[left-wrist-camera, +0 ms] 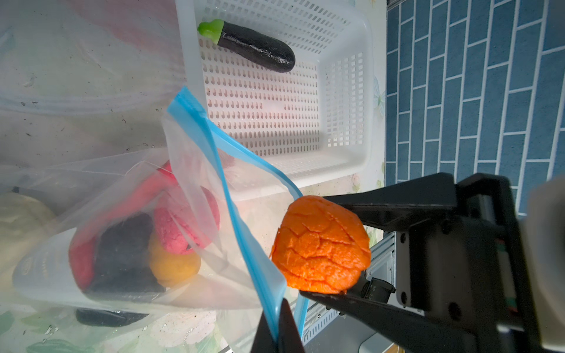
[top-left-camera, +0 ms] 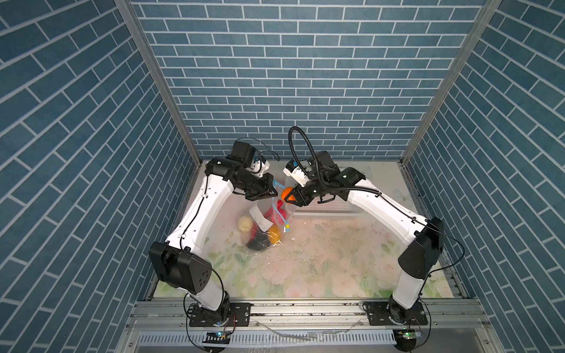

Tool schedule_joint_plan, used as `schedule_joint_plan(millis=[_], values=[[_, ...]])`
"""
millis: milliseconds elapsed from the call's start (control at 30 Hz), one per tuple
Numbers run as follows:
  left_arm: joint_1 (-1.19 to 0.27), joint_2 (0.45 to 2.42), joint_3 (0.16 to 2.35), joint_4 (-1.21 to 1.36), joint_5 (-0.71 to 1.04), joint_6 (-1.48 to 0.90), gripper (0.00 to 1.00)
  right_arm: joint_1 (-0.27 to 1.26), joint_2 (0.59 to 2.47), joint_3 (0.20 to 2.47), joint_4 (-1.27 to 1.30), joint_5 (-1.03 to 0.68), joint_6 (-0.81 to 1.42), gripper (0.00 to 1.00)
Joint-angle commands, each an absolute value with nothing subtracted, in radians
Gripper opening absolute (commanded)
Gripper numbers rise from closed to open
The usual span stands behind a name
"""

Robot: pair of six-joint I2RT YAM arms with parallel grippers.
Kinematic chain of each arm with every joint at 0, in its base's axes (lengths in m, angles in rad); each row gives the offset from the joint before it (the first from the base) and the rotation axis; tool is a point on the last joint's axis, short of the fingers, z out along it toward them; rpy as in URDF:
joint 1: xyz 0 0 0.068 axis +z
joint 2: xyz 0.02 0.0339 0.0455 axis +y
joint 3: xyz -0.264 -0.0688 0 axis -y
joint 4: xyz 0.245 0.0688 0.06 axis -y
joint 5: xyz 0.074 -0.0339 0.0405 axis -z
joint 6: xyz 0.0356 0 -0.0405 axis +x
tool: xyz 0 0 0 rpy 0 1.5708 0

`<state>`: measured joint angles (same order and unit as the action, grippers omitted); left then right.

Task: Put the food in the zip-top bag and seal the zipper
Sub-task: 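Lift the orange item and carry it over the bag mouth, then lower the orange item into the bag and open the right gripper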

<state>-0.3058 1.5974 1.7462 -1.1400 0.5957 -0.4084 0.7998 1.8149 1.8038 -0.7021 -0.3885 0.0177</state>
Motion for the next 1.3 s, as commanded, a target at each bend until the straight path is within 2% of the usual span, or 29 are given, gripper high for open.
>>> schedule_joint_plan(millis=[0, 800, 900, 1267], values=[[-0.311, 1.593, 1.777, -1.147, 0.604, -0.397, 0.00, 0.811, 1.834, 1.842, -0.734, -0.400, -0.026, 0.44], [-0.312, 1.587, 1.760, -1.123, 0.611, -0.400, 0.00, 0.816, 1.870, 1.850, -0.824, -0.344, -0.047, 0.47], [-0.312, 1.586, 1.757, -1.129, 0.611, -0.398, 0.00, 0.816, 1.870, 1.849, -0.834, -0.339, -0.052, 0.49], [-0.313, 1.588, 1.764, -1.134, 0.610, -0.395, 0.00, 0.822, 1.867, 1.852, -0.844, -0.305, -0.061, 0.67]])
